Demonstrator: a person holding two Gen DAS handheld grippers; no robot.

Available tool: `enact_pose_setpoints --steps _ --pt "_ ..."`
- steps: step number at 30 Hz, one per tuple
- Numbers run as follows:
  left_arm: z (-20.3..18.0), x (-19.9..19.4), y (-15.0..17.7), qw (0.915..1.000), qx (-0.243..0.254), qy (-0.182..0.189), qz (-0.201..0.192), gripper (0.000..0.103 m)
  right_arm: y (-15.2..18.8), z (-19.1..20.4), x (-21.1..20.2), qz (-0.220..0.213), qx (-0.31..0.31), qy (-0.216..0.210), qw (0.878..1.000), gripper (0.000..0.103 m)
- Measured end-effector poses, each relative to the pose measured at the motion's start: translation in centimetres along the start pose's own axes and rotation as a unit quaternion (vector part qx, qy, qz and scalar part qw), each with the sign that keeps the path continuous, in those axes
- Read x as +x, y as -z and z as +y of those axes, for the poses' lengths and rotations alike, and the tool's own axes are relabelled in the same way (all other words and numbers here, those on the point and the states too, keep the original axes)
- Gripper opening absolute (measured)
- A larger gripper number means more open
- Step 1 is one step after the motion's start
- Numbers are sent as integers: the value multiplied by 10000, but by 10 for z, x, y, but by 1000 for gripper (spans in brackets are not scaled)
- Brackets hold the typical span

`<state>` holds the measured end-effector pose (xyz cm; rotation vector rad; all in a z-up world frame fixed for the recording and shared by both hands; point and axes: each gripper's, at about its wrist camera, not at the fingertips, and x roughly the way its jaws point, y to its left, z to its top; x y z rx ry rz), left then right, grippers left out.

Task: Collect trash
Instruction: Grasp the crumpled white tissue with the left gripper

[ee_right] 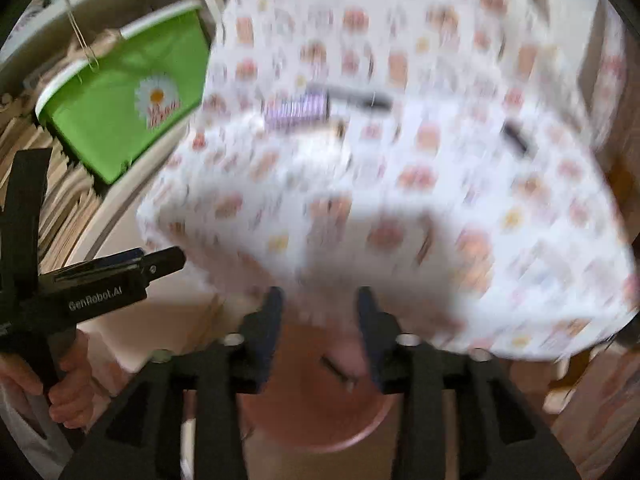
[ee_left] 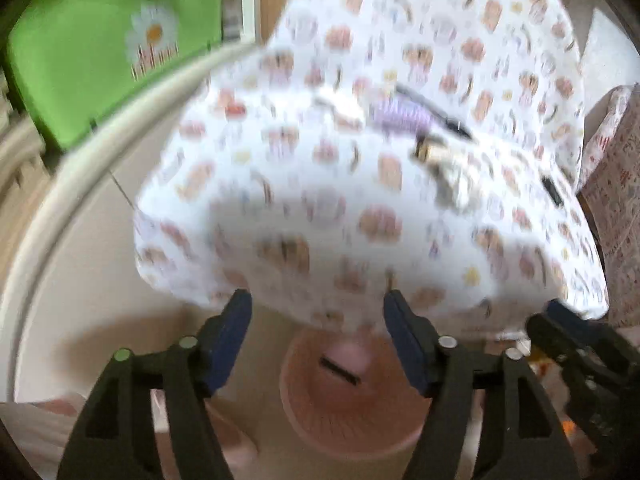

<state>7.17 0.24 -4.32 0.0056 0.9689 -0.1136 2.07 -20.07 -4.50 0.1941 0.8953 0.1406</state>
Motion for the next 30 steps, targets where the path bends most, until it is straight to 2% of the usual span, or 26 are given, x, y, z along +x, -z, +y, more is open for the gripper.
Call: enact_pose_setpoints --steps 2,3,5,7,12,16,20,23,30 --pt "-4 -6 -17 9996 114 -99 -229 70 -11 -1 -11 -278 -112 195 9994 52" --pt "-3 -11 -27 9987 93 -180 -467 72 -17 -3 -15 -367 -158 295 9988 52" --pt "3 -16 -41 9947 40 -513 -885 78 -27 -13 -26 -527 -160 406 9977 52" --pt "1 -16 -51 9925 55 -697 -1005 78 -31 -18 -31 -590 -76 471 9971 52" --pt "-4 -14 -49 9935 -55 -546 -998 79 -37 -42 -37 -678 181 448 9965 52" --pt "-25 -4 -45 9942 60 -593 -900 79 -44 -62 -37 -724 369 571 9951 52" --pt "-45 6 -51 9958 103 -435 -795 79 -50 -78 -35 -701 593 694 9934 52" --pt "-61 5 -57 9971 70 -163 -746 79 -54 -88 -35 -705 789 696 9919 52" --pt "-88 20 -70 9987 -177 14 -485 80 -59 -103 -31 -701 949 903 9889 52"
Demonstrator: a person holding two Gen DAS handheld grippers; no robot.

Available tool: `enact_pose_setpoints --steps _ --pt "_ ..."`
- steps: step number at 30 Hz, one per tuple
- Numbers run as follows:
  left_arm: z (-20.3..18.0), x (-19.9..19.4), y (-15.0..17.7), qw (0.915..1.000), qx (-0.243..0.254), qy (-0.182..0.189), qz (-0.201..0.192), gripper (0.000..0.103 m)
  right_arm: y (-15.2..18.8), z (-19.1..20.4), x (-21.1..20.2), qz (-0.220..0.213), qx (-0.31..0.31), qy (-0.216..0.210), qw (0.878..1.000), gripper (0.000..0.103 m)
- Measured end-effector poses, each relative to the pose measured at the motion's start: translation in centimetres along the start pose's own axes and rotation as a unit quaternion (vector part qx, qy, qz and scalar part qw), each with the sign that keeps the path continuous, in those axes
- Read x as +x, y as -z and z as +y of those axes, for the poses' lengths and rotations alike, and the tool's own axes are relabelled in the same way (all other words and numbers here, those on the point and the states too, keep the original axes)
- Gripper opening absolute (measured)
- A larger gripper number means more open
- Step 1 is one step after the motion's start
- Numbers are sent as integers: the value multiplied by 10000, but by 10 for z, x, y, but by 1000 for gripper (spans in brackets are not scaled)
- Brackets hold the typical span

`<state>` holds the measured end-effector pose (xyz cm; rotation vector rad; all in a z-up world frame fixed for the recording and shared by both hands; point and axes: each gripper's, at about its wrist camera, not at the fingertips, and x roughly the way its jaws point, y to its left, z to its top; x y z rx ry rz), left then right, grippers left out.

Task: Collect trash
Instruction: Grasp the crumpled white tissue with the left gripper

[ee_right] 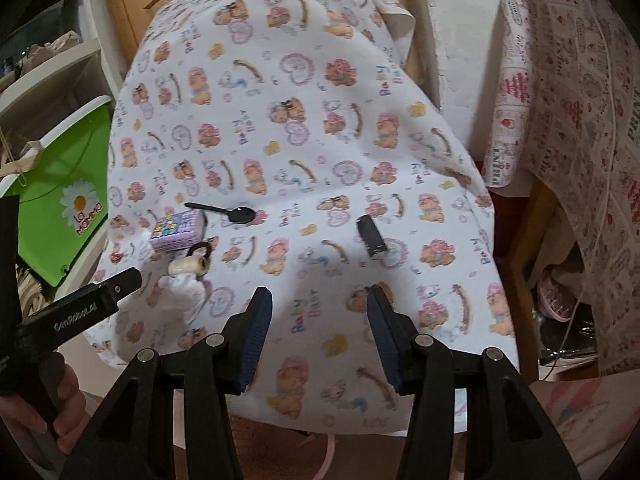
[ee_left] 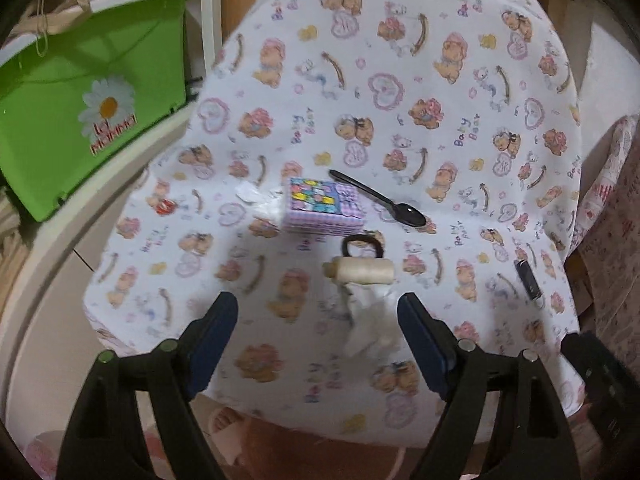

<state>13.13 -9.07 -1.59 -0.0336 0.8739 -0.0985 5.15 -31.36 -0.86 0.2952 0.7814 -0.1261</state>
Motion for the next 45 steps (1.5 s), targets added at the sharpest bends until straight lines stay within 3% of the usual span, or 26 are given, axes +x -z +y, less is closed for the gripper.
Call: enact_pose_setpoints --steps 8,12,16,18,21,25,29,31,32,33,37,45 --pt "-22 22 -2 9990 134 175 394 86 -6 -11 1 -28 166 107 9998 53" --pt "-31 32 0 9985 272 137 463 95 -8 -18 -2 -48 295 168 9994 55" --pt "-35 39 3 9966 634 -309 415 95 -13 -21 -10 -107 354 90 9993 55" --pt "-31 36 7 9969 663 -219 373 95 -14 -20 -14 -182 274 132 9994 58" --pt "-24 40 10 9964 561 31 640 95 -10 -22 -17 -172 317 120 9993 60" --pt "-28 42 9 9968 618 -80 494 95 -5 -17 -12 -3 319 -68 9995 60" --pt "-34 43 9 9963 738 30 441 74 -4 -11 -13 -120 78 138 9998 61" --pt "-36 42 8 9963 764 87 388 51 -4 -11 -12 -56 2 153 9999 61" --pt "-36 42 7 9964 731 120 413 22 -4 -11 -11 -49 -13 158 9999 61" --pt "-36 43 6 9964 658 194 502 4 -4 -12 -12 -56 -18 193 9998 61" --pt "-28 34 5 9977 330 440 386 3 -2 -17 -12 -54 58 238 9997 61" --pt "4 -1 2 9974 172 699 2 2 -1 -24 -6 11 175 219 9996 61"
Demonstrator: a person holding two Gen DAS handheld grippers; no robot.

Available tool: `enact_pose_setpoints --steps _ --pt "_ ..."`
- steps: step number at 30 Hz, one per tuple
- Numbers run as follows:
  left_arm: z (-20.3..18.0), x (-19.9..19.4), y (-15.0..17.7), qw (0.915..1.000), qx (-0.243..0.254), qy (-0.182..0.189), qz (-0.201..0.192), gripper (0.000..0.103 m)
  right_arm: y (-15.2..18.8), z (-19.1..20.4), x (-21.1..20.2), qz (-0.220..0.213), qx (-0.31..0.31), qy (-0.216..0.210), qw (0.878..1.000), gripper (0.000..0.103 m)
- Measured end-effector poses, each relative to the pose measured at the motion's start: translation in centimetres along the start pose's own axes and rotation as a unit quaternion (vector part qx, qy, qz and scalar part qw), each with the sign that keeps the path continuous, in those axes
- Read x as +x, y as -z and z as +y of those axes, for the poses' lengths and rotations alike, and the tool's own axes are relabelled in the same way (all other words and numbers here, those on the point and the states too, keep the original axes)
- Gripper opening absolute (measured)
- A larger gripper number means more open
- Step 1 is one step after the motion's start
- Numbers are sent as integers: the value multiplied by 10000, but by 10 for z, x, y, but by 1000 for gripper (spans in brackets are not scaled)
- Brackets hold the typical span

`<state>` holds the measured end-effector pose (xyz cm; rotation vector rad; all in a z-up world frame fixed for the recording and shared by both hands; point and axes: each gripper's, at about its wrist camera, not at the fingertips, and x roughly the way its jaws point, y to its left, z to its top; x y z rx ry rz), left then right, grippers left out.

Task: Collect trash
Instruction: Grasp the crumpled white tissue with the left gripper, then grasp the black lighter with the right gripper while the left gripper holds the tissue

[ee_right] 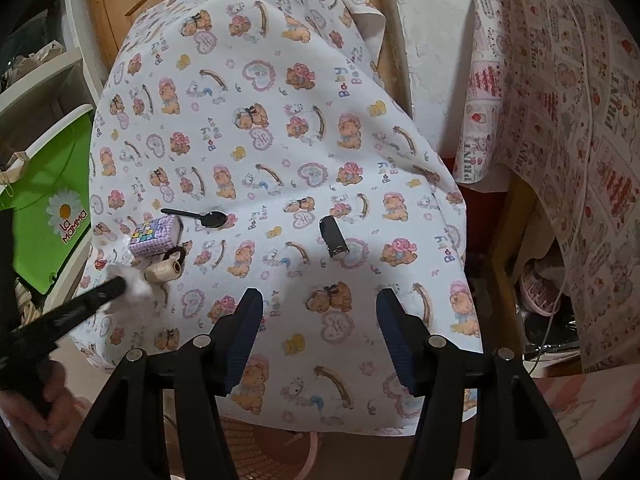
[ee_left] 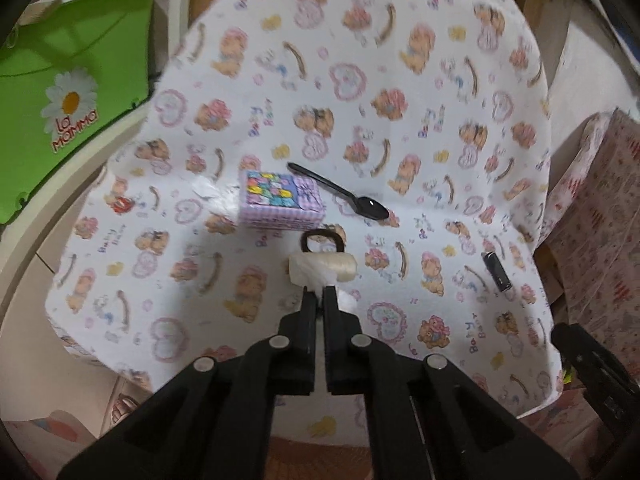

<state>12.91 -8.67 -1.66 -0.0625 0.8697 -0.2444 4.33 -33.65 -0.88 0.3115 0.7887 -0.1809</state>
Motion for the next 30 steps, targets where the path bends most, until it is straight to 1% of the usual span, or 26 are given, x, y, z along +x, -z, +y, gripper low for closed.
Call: enact_pose_setpoints --steps 2,4,5,7,11,14,16,18,21,23,25,28,30 --pt "7 -4 1 9999 -79 78 -2 2 1 1 2 15 1 -39 10000 62" --pt "13 -4 2 9995 -182 238 44 2 1 3 3 16 -24 -70 10000 62" --pt "14 -1 4 9995 -185 251 62 2 2 4 4 15 -61 -77 10000 62" --pt "15 4 4 9998 -109 108 88 2 3 5 9 44 -142 -31 9999 62" --pt "18 0 4 9999 -52 118 62 2 3 2 19 139 -93 52 9998 62" --pt "16 -8 6 9998 119 -60 -133 2 -1 0 25 167 -66 142 9997 62" --pt "13 -10 8 9986 287 -304 -317 2 -6 3 25 69 -258 301 9992 62" --pt "14 -7 9 9972 366 -526 -389 2 -14 8 26 98 -482 523 9974 62" --pt "18 -4 6 9972 337 -538 -398 2 -33 17 33 163 -832 405 9956 62" --pt "20 -5 3 9963 367 -593 -495 2 -45 21 41 163 -1014 439 9937 62" --pt "24 -7 1 9966 288 -549 -537 2 -53 22 56 235 -1246 511 9906 63" --pt "31 -5 0 9982 49 -409 -430 2 -55 21 80 441 -1520 613 9855 63" --pt "32 -3 1 9982 39 -434 -403 2 -51 19 93 566 -1646 618 9828 63"
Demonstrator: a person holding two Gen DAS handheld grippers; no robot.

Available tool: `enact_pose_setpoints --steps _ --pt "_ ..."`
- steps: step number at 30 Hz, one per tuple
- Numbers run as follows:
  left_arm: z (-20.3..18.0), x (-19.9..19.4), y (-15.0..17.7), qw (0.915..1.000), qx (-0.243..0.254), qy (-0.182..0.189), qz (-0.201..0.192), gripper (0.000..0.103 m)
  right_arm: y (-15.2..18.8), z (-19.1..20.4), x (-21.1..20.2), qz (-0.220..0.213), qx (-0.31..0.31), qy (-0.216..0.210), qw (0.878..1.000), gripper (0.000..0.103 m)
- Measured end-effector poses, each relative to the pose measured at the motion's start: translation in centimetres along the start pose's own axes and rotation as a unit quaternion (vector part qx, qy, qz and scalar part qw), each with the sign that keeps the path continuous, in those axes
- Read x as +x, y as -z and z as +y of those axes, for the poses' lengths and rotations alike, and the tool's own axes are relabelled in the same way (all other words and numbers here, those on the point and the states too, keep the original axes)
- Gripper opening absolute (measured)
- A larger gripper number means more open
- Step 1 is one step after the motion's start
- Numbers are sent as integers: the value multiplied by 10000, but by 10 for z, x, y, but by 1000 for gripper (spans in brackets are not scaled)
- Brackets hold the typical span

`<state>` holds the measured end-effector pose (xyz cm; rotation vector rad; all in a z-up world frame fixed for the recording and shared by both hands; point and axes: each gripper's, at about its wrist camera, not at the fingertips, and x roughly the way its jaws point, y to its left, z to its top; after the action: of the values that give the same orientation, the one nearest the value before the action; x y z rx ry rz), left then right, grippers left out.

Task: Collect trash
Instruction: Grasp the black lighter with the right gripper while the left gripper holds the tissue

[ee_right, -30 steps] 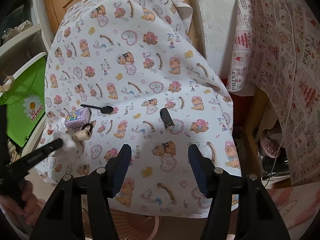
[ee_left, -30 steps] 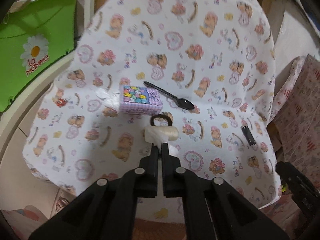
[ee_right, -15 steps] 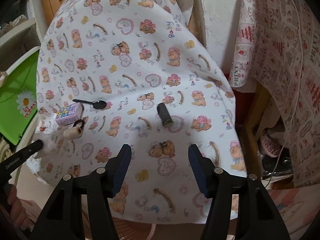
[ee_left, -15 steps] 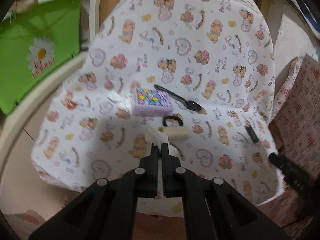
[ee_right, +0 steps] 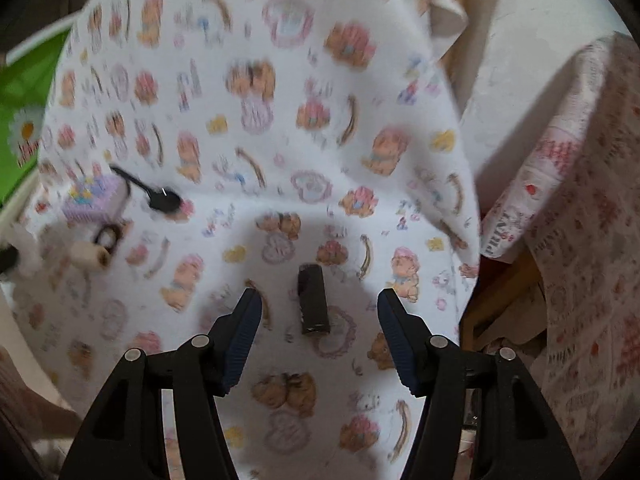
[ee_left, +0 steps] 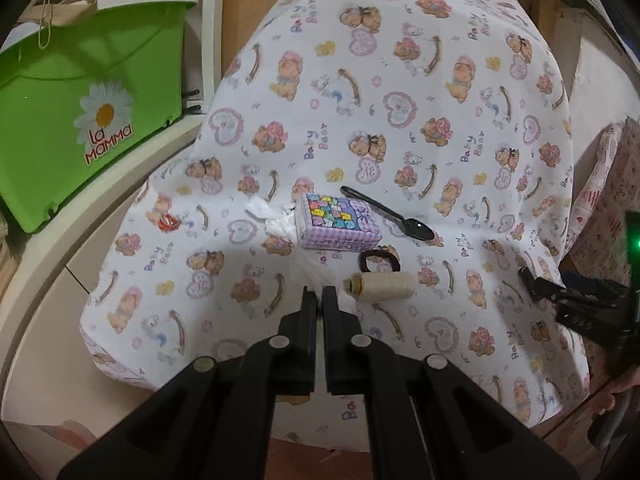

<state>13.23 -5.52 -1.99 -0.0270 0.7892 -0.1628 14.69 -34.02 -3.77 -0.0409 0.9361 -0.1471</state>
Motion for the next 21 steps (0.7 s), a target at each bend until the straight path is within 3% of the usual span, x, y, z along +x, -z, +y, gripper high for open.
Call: enact_pose_setpoints --steps 6,8,10,12,21 --pt "1 -4 0 10000 7 66 -10 2 10 1 24 136 -73 -272 9995 60" --pt "2 -4 1 10000 25 22 -5 2 10 -1 26 71 -10 -383 9992 50" --pt "4 -2 2 10000 -11 11 48 2 10 -3 27 52 96 -521 9986 30" --pt "5 -1 3 10000 -35 15 80 2 10 -3 28 34 108 -510 9986 17" --pt "7 -16 4 9999 78 -146 4 2 10 4 -3 -210 222 -737 9968 11"
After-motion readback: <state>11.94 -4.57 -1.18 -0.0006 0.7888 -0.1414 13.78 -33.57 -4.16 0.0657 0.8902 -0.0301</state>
